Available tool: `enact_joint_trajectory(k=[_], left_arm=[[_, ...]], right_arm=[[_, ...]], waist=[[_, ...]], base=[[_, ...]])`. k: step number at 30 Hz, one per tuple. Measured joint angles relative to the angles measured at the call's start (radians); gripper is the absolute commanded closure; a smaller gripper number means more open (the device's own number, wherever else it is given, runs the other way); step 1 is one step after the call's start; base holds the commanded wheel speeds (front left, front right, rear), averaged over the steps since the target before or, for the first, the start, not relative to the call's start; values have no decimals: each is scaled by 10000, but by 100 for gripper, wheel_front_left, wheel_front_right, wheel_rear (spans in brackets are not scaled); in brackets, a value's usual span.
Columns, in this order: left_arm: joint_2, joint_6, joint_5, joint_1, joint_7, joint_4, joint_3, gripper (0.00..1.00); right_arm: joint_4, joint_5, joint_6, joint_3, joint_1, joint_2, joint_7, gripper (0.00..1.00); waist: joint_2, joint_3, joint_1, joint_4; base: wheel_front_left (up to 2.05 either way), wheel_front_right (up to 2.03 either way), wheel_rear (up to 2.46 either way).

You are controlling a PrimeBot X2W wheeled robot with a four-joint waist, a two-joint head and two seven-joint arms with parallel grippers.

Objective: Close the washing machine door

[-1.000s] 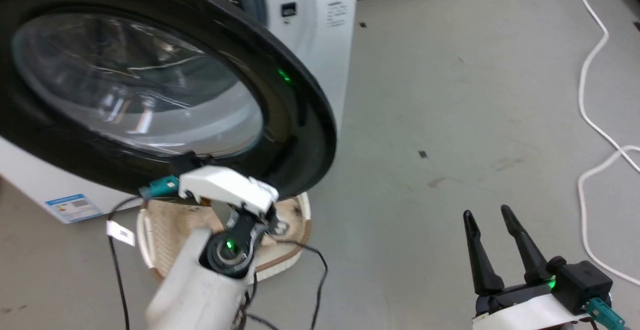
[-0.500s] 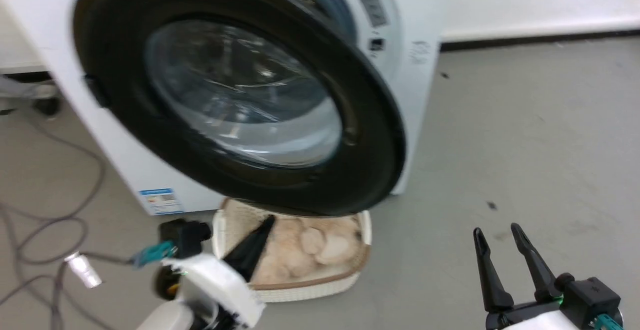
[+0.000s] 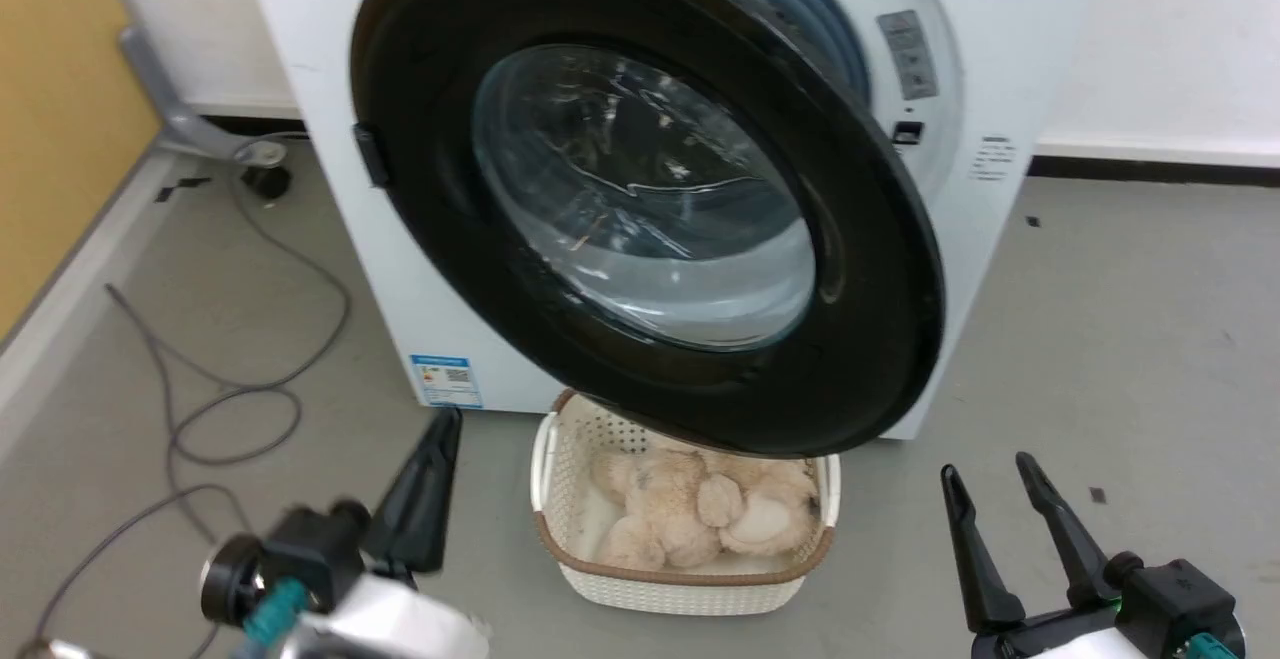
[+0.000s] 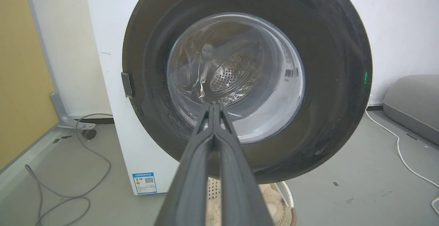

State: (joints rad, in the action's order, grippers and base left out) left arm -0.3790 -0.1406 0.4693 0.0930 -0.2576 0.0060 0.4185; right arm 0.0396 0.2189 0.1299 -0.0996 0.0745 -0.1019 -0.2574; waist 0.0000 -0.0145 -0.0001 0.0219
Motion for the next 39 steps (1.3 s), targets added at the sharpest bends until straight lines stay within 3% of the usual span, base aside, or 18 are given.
enact_joint_trajectory(k=[1, 3, 11, 12, 13, 14, 21, 29, 39], left_arm=[[79, 0, -270, -174, 0, -54, -48, 89], [209, -71, -779, -470, 2, -61, -128, 0], [871, -188, -1781, -1190, 2, -59, -569, 0], [940, -174, -1818, -1232, 2, -40, -623, 0], [1011, -144, -1881, -1254, 2, -25, -671, 0], [1087, -132, -1923, -1258, 0, -15, -738, 0], [1501, 98, -2266, -1244, 2, -2, -1147, 0], [1939, 464, -2658, -885, 2, -19, -1499, 0], [2558, 917, -2980, -439, 2, 15, -1797, 0]], right_arm=[[13, 0, 0, -13, 0, -13, 0, 0], [59, 2, 0, -52, -1, -27, 0, 0], [230, 31, 0, -90, 0, -31, 0, 0], [251, 52, 0, -104, -1, -31, 0, 11], [278, 90, 0, -125, -1, -35, 0, 59], [305, 111, 0, -161, -4, -44, 0, 100], [456, 382, 0, -784, -578, -531, 142, 100], [1053, 1181, 0, -1636, -2846, -1860, 1043, 100], [2911, 2364, 35, -1338, -5266, -3200, 1833, 100]], waist=[[0, -1, 0, 65], [0, -4, 0, 166], [0, -1, 0, 410], [0, 9, 0, 454], [0, 21, 0, 501], [0, 37, 0, 550], [0, 470, 0, 884], [0, 1401, 1, 1344], [0, 2330, 1, 2111]], base=[[0, 0, 0], [0, 0, 0], [0, 0, 0], [0, 0, 0], [0, 0, 0], [0, 0, 0], [0, 0, 0], [0, 0, 0], [0, 0, 0]])
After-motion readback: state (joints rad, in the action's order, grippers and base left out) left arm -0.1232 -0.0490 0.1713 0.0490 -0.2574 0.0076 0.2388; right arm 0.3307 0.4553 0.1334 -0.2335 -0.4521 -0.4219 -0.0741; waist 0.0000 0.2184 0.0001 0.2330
